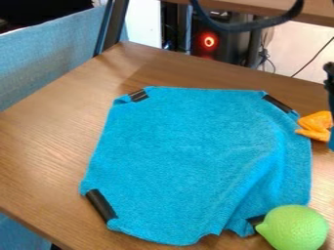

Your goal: Moved the blue block to the right edge of the table

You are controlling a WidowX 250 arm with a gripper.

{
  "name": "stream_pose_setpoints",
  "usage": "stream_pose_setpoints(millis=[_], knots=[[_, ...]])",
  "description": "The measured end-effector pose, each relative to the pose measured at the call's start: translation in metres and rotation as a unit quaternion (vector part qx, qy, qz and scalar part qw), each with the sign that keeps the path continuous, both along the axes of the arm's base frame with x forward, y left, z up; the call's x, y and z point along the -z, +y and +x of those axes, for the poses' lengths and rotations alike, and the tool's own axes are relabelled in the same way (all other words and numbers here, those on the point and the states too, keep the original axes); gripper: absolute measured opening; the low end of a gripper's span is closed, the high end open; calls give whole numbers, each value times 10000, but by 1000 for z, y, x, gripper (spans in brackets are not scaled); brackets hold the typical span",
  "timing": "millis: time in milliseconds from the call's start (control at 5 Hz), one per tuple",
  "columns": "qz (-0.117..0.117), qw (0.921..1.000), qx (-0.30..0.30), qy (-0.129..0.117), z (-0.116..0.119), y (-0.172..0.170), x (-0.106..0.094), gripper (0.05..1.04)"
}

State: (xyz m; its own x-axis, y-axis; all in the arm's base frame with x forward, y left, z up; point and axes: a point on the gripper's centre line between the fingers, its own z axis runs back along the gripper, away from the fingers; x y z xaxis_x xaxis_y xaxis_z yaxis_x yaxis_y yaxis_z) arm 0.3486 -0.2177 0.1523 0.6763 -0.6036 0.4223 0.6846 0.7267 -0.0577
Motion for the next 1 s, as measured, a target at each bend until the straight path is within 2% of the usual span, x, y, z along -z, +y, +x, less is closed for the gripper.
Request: stream_pose_setpoints(millis=[200, 400, 600, 800, 1000], knots=[[-129, 9994, 292, -166, 4, -17, 11, 596], [-266, 9973, 461, -502, 12, -25, 16, 596], [-261, 9963, 500, -648, 18, -23, 40, 596], [-197, 9956, 515, -761, 23, -19, 52, 596], [-132, 9960, 562, -684, 21, -18, 61, 674]])
